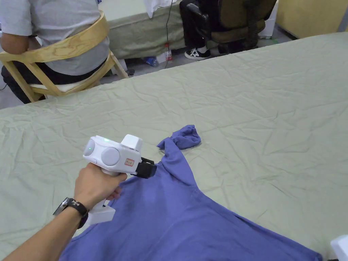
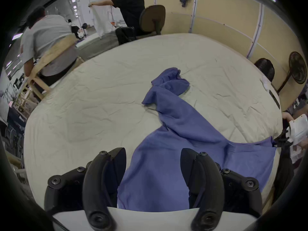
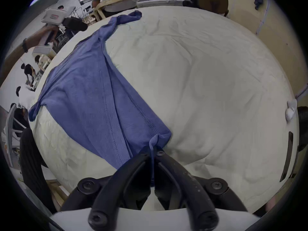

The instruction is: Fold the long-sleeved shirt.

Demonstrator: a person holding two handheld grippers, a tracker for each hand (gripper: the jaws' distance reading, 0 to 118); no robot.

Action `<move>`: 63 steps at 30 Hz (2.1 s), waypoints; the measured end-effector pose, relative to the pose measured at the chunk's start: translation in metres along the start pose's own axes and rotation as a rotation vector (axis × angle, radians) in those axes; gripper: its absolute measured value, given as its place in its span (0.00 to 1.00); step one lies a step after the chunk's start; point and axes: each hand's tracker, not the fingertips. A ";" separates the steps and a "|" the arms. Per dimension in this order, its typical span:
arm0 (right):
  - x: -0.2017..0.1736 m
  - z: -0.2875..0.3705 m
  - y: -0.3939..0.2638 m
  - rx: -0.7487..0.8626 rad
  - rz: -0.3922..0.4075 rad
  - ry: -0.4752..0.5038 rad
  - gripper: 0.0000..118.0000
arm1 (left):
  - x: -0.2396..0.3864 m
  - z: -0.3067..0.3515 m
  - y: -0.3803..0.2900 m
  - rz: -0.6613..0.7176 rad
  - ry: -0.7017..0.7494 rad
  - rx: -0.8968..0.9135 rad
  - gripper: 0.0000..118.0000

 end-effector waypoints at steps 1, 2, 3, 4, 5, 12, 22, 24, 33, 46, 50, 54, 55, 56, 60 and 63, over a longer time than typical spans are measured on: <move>0.000 -0.001 0.000 -0.002 -0.007 0.003 0.03 | 0.003 -0.008 0.002 -0.017 -0.007 -0.027 0.60; 0.000 -0.002 0.000 -0.003 -0.013 0.004 0.03 | 0.007 -0.018 0.004 -0.052 0.004 -0.042 0.59; 0.000 -0.003 0.001 -0.005 -0.017 0.004 0.03 | 0.010 -0.027 0.005 -0.086 0.004 -0.046 0.58; -0.001 -0.003 0.001 -0.006 -0.020 0.004 0.03 | 0.012 -0.035 0.007 -0.114 -0.004 -0.053 0.58; -0.001 -0.003 0.002 -0.009 -0.023 0.005 0.03 | 0.014 -0.045 0.007 -0.143 -0.002 -0.086 0.57; -0.005 -0.003 0.005 -0.022 -0.017 -0.002 0.03 | 0.023 -0.056 -0.001 -0.089 -0.002 -0.086 0.43; -0.013 0.011 -0.003 0.037 0.009 -0.064 0.03 | 0.040 0.003 -0.042 0.037 -0.023 0.004 0.02; -0.021 0.031 -0.002 0.078 0.022 -0.086 0.03 | 0.038 0.040 -0.054 0.066 0.008 0.076 0.02; -0.041 0.140 0.028 0.364 0.082 -0.151 0.03 | 0.018 0.221 -0.092 0.167 0.070 0.337 0.02; -0.079 0.315 0.126 0.795 0.132 -0.175 0.03 | -0.005 0.476 -0.108 0.275 0.258 0.723 0.02; -0.092 0.370 0.162 0.908 0.153 -0.190 0.03 | -0.008 0.536 -0.100 0.277 0.299 0.815 0.02; -0.106 0.419 0.194 0.974 0.159 -0.165 0.03 | -0.010 0.583 -0.088 0.279 0.336 0.877 0.02; -0.109 0.429 0.199 0.991 0.163 -0.176 0.03 | -0.012 0.593 -0.084 0.281 0.342 0.879 0.02; -0.112 0.440 0.206 1.012 0.166 -0.199 0.03 | -0.013 0.605 -0.081 0.279 0.363 0.896 0.02; -0.116 0.481 0.229 1.064 0.148 -0.190 0.03 | -0.022 0.647 -0.067 0.298 0.391 0.951 0.02; -0.119 0.510 0.245 1.102 0.154 -0.190 0.03 | -0.025 0.675 -0.059 0.305 0.410 1.003 0.02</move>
